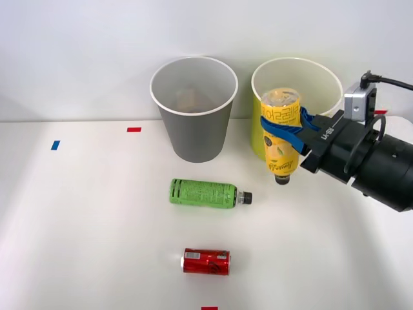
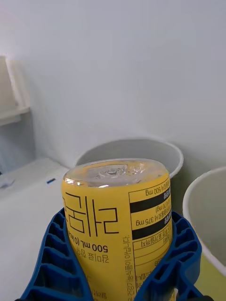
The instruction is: Put cans in the gray bin, plastic bottles in the light green bin
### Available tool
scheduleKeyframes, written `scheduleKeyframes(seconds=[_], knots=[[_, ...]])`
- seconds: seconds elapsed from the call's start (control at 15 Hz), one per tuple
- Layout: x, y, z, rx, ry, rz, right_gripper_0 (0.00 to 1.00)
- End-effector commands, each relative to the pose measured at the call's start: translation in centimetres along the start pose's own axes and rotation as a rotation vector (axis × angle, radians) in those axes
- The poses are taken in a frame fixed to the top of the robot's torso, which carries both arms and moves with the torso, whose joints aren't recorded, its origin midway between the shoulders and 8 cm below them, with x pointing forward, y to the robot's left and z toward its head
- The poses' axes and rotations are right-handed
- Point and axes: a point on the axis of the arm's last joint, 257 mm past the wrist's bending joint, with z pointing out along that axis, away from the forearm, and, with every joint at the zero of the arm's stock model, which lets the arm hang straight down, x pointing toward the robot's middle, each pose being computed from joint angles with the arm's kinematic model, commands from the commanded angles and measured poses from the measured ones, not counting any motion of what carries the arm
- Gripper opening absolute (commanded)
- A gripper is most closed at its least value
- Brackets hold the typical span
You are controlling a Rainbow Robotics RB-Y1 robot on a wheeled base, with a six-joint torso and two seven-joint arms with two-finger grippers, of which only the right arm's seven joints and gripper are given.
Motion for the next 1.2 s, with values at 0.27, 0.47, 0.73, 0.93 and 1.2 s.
scheduleKeyframes(seconds=[0.27, 0.47, 0.73, 0.93, 1.2], knots=[[-8.5, -1.8, 1.6, 0.037, -0.197, 0.083, 0.0], [-9.8, -4.5, 2.5, 0.107, -0.196, 0.073, 0.0], [-10.9, -9.0, 4.9, 0.194, -0.203, 0.054, 0.0], [-10.5, -12.2, 6.3, 0.24, -0.203, 0.082, 0.0], [-9.2, -15.0, 8.2, 0.32, -0.183, 0.065, 0.0]])
